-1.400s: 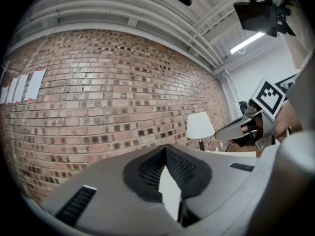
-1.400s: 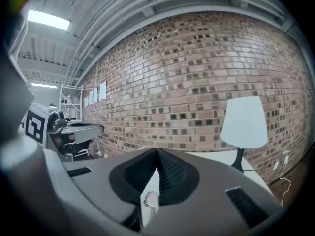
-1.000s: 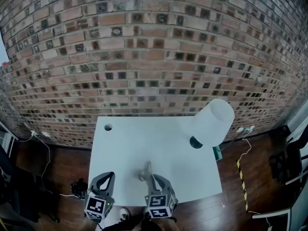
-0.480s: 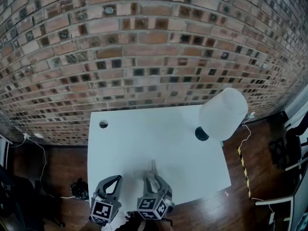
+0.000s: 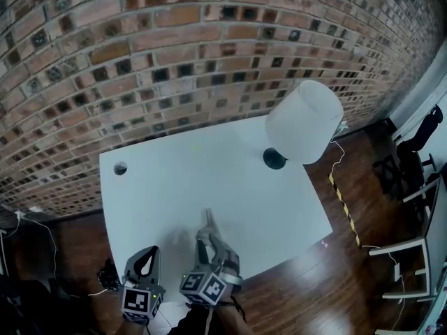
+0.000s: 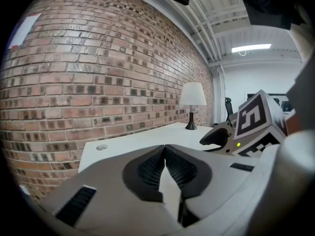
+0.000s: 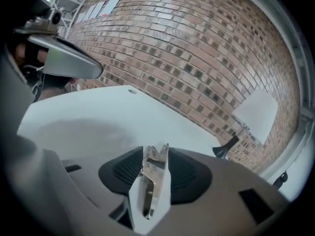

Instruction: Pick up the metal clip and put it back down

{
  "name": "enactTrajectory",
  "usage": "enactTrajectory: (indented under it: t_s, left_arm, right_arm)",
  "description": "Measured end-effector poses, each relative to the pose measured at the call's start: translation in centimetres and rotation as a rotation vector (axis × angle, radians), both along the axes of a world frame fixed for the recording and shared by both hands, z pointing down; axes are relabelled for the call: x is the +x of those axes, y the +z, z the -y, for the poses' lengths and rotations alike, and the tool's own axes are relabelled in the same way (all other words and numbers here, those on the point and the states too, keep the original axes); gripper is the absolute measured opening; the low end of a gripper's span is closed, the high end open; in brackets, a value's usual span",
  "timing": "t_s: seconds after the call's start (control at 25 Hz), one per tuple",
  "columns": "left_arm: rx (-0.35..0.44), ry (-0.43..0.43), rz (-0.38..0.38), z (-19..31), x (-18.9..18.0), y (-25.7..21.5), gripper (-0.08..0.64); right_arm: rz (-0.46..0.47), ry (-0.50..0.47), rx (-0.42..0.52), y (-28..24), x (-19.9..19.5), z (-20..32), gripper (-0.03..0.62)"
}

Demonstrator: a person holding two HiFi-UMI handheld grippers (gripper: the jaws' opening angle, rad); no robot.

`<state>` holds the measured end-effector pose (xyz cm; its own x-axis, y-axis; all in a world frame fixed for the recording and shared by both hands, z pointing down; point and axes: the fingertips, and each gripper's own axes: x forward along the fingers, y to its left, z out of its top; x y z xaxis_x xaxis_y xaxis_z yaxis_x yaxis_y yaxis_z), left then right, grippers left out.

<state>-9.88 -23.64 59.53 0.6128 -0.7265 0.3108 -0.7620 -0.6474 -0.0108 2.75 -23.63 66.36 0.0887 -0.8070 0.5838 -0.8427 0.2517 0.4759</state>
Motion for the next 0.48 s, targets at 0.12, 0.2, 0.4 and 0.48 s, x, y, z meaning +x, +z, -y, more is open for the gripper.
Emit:
enactTrajectory:
  t_s: [0.12, 0.2, 0.4, 0.48]
  left_arm:
    - [0.021, -0.004, 0.008, -0.1, -1.2, 0.6, -0.008]
    - [0.001, -0.015, 0.0, -0.4, -1.5, 0.7, -0.007]
    - [0.039, -0.017, 0.003, -0.7, -2.4, 1.2, -0.006]
    - [0.055, -0.015, 0.01, -0.5, -2.7, 1.6, -0.007]
  right_arm:
    - [-0.099, -0.026, -0.002, 0.1, -0.3, -0.2, 0.169]
    - [-0.123, -0.037, -0.019, 0.6, -0.8, -0.6, 0.169]
    - [-0.172, -0.041, -0.042, 1.6, -1.6, -0.8, 0.169]
    - [-0.192, -0.034, -0.046, 1.8, -1.5, -0.5, 0.169]
